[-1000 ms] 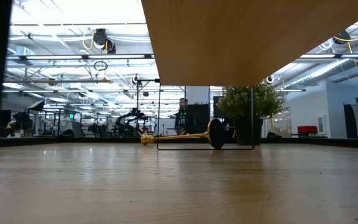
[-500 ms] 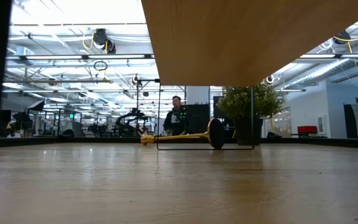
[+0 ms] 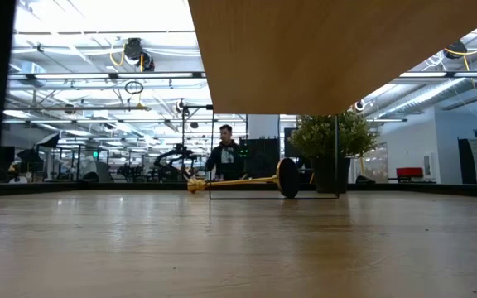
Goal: Pick & Place candle stick holders
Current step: Put the blue patterned scented candle on the shelf
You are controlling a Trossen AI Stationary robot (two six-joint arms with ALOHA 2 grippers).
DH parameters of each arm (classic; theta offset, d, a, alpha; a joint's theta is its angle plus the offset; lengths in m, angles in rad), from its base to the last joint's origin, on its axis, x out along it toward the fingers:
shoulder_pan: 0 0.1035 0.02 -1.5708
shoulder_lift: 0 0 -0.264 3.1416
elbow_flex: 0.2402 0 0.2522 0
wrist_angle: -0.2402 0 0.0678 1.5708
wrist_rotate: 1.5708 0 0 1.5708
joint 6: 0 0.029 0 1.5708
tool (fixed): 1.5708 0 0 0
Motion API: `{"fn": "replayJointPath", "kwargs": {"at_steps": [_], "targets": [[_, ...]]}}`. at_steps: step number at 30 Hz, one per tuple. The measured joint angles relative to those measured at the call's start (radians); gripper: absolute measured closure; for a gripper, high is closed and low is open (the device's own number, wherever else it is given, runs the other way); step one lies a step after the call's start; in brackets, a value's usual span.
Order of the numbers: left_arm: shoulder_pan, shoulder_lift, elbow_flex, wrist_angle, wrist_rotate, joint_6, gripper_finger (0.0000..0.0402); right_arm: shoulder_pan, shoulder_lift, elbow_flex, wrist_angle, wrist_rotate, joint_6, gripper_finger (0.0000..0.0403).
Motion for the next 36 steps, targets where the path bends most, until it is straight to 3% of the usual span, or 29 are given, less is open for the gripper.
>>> {"fn": "replayJointPath", "kwargs": {"at_steps": [13, 24, 30, 36], "targets": [[0.0, 0.0, 0.0, -0.003, 0.0, 0.013, 0.0032, -0.071, 0.0, 0.0, -0.048, 0.008, -0.02, 0.0403], [0.0, 0.0, 0.0, -0.028, 0.005, 0.01, 0.0032, -0.128, 0.0, 0.062, -0.041, 0.076, -0.172, 0.0403], [0.0, 0.0, 0.0, -0.283, 0.01, -0.106, 0.0032, -0.135, -0.001, 0.133, -0.041, 0.105, -0.246, 0.0403], [0.024, 0.009, -0.002, -0.497, 0.019, -0.175, 0.0038, -0.097, -0.001, 0.179, -0.091, 0.106, -0.207, 0.0403]]}}
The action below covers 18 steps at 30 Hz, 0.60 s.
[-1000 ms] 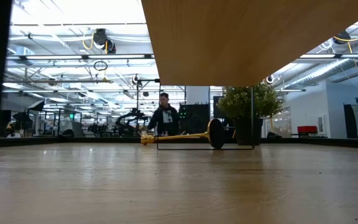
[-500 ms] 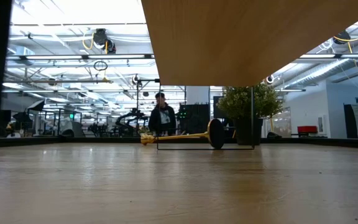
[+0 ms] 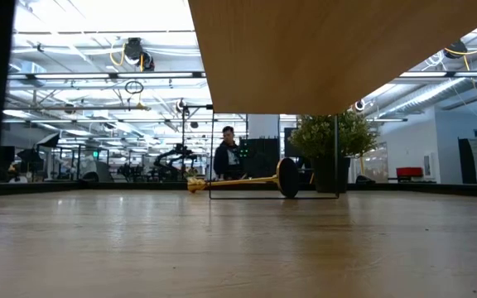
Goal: Pick & Place candle stick holders
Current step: Put the blue patterned scented candle on the shelf
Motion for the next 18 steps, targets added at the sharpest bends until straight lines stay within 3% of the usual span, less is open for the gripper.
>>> {"fn": "replayJointPath", "kwargs": {"at_steps": [3, 5, 13, 18], "targets": [[0.011, -0.001, 0.0, 0.033, 0.001, 0.084, 0.0071, 0.029, 0.0, 0.013, -0.075, 0.0, 0.071, 0.0403], [0.016, -0.001, 0.0, 0.072, 0.017, 0.139, 0.0113, 0.049, 0.0, 0.02, -0.113, 0.0, 0.116, 0.0403], [0.07, 0.068, 0.003, 0.261, 0.115, 0.398, 0.0378, 0.108, 0.0, 0.021, -0.137, 0.0, 0.143, 0.0403], [0.107, 0.127, 0.008, 0.26, 0.097, 0.43, 0.0397, 0.133, 0.0, 0.021, -0.139, 0.007, 0.164, 0.0403]]}}
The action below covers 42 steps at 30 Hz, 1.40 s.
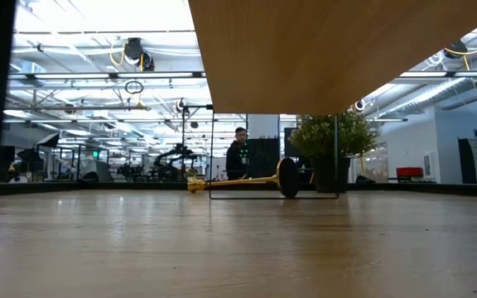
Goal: Pick & Place candle stick holders
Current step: Put the blue patterned scented candle on the shelf
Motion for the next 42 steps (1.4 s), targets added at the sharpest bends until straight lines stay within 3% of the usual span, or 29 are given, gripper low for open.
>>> {"fn": "replayJointPath", "kwargs": {"at_steps": [5, 18, 24, 31, 42], "targets": [[0.008, 0.039, 0.003, -0.006, -0.009, 0.046, 0.0399, 0.034, 0.0, 0.0, -0.001, 0.048, 0.047, 0.0403], [0.055, 0.099, 0.02, 0.03, -0.001, 0.019, 0.04, 0.078, 0.0, 0.0, -0.072, 0.043, 0.163, 0.0403], [0.077, 0.184, 0.192, -0.082, 0.06, 0.095, 0.0401, 0.072, 0.0, 0.0, -0.077, 0.045, 0.159, 0.0403], [0.061, 0.33, 0.458, -0.452, 0.052, 0.122, 0.0401, 0.069, 0.0, -0.001, -0.089, 0.044, 0.161, 0.0403], [0.059, 0.331, 0.465, -0.429, 0.077, 0.122, 0.0401, 0.069, 0.0, -0.001, -0.089, 0.043, 0.162, 0.0403]]}}
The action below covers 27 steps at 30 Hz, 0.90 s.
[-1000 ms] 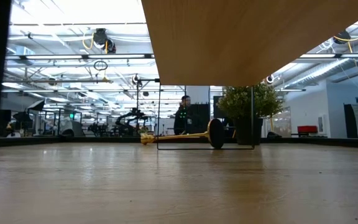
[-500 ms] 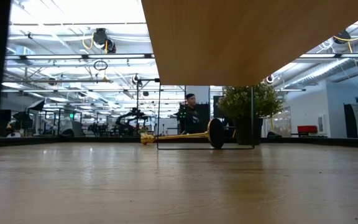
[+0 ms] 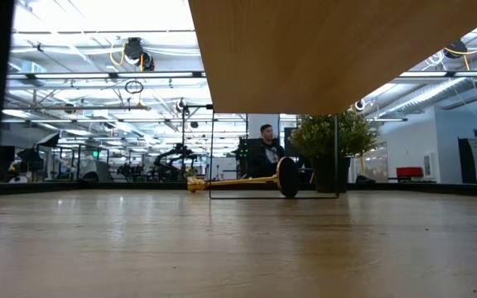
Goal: Pick & Place candle stick holders
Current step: Put the blue patterned scented candle on the shelf
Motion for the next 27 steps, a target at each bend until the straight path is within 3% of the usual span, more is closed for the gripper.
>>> {"fn": "replayJointPath", "kwargs": {"at_steps": [10, 17, 27], "targets": [[0.03, 0.001, -0.005, 0.017, 0.042, 0.007, 0.0401, 0.0, 0.0, 0.0, 0.001, -0.001, 0.0, 0.0403], [0.04, 0.033, -0.005, 0.05, 0.138, 0.002, 0.0401, 0.002, 0.0, 0.0, 0.001, -0.002, 0.0, 0.0403], [0.044, 0.038, -0.006, 0.056, 0.116, 0.0, 0.0401, 0.002, 0.0, 0.0, 0.001, -0.002, 0.0, 0.0403]]}}
